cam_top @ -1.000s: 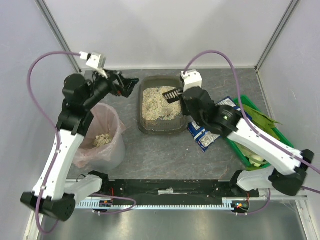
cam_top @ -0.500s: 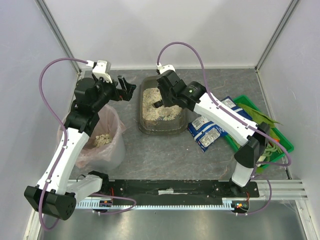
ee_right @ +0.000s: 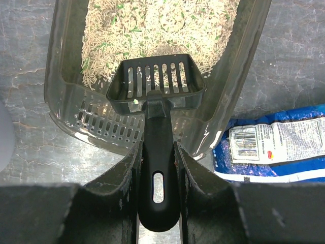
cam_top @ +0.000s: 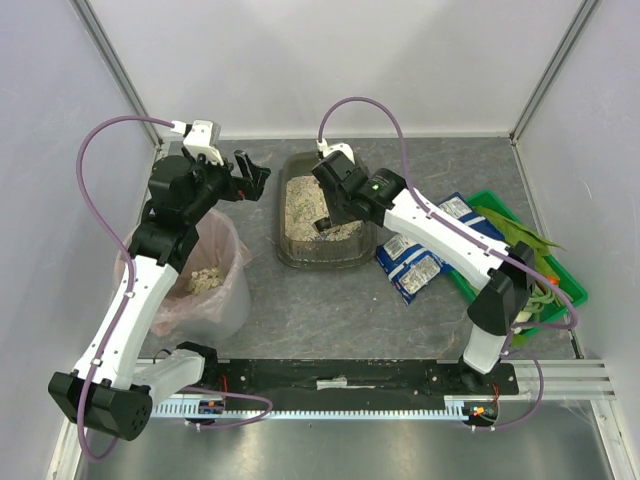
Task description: Clean the litter box
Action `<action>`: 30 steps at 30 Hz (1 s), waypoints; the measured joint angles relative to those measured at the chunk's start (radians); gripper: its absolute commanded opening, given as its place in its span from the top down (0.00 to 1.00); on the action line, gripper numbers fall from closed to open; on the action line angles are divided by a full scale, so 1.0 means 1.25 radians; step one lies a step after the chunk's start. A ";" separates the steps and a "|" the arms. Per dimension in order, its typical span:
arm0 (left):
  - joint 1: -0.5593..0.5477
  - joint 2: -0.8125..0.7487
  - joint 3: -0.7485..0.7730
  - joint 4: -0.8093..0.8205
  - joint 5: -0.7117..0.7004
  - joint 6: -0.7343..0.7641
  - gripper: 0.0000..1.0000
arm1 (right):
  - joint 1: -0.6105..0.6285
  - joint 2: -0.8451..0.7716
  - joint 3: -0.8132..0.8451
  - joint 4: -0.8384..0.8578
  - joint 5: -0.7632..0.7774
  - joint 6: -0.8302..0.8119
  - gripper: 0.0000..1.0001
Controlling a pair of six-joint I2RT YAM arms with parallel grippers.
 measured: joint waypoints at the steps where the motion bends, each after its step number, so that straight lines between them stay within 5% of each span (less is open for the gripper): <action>1: 0.000 0.000 0.000 0.000 -0.001 0.000 0.01 | 0.000 0.001 -0.002 -0.001 0.000 0.002 1.00; 30: 0.000 0.000 0.000 0.000 -0.007 0.000 0.01 | -0.025 0.137 -0.046 0.122 0.040 0.085 1.00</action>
